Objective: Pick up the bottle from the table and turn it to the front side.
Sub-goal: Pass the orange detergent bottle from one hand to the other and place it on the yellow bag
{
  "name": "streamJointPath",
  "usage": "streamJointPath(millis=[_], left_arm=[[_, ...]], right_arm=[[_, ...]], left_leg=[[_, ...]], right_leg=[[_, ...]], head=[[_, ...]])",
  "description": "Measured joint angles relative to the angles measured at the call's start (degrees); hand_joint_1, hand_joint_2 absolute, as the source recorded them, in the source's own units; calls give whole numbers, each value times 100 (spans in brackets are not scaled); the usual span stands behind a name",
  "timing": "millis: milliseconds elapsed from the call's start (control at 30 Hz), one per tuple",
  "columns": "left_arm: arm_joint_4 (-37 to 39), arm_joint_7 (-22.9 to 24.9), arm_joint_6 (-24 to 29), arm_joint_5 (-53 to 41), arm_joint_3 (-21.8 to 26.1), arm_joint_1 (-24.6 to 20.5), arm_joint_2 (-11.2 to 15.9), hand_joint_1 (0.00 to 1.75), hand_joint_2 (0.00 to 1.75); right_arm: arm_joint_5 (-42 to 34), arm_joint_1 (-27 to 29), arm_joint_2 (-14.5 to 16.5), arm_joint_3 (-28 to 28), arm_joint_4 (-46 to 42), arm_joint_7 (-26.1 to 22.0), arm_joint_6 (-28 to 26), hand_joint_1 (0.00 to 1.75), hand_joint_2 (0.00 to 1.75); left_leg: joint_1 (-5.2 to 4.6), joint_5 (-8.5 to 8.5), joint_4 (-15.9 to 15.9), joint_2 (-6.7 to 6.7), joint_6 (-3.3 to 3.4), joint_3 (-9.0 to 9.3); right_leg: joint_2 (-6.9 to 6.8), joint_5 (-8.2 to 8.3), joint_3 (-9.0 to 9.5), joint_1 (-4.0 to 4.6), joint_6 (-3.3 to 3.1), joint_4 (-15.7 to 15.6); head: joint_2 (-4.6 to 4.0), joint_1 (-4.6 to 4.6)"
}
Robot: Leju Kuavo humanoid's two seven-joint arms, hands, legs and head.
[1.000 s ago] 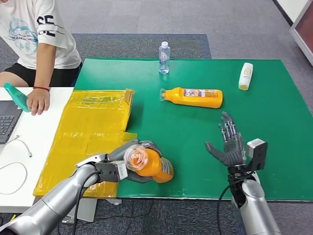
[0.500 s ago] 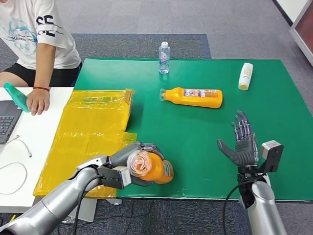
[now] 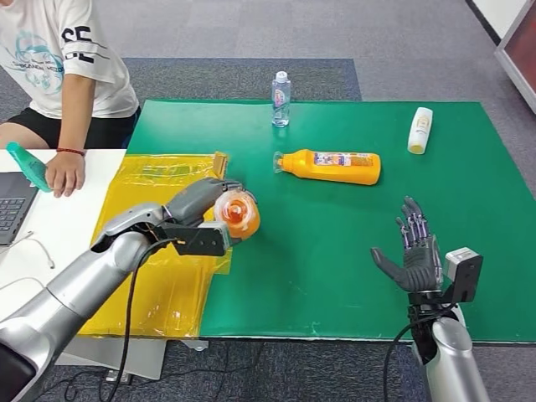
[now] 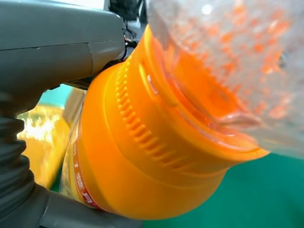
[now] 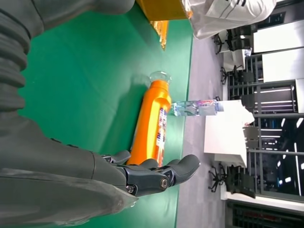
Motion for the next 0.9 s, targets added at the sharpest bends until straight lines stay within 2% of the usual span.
streamJointPath(millis=[267,333,433,567,633,733,833,900], left_arm=[[103,109,-126,127,29,-216,39,175,175],[158,137,-469,221,-4,-345,67,175,175],[371,75,-1565,542,-234,-822,199,175,175],[700,181,-3563,1479,-1071,-1865,525,175,175],[771,446,-4166,2015,-1571,-2349,670,175,175],[804,1183,-4497,3107,-2265,-2938,830,175,175],[767,1803,-4427,4181,-2985,-3454,932,175,175],[716,2089,-4295,4443,-3417,-3728,959,175,175]], right_arm=[[97,46,36,59,31,2,-69,0,175],[109,35,45,90,58,2,-79,0,175],[134,-58,62,192,150,2,-49,0,175],[71,-392,91,487,465,16,37,0,175],[22,-547,113,665,613,54,52,0,175],[-53,-742,157,923,785,146,13,0,175],[-128,-893,190,1160,912,213,-91,0,175],[-172,-951,209,1287,971,240,-167,0,175]], left_leg=[[-1,-4,0,0,2,-5],[0,-3,0,0,1,-6],[1,2,0,1,-3,-7],[2,9,0,9,-9,-8],[3,11,0,9,-9,-8],[4,13,0,9,-9,-10],[4,13,0,8,-9,-11],[3,13,0,7,-8,-11]], right_leg=[[0,-1,-6,-1,1,-2],[0,0,-7,0,0,-1],[2,4,-9,2,-3,2],[13,16,-16,4,-11,4],[13,17,-16,5,-13,4],[11,17,-17,6,-13,6],[10,17,-15,7,-12,6],[10,17,-14,6,-12,5]], head=[[0,1],[0,0],[0,0],[0,0],[0,-1],[0,-1],[0,0],[0,1]])
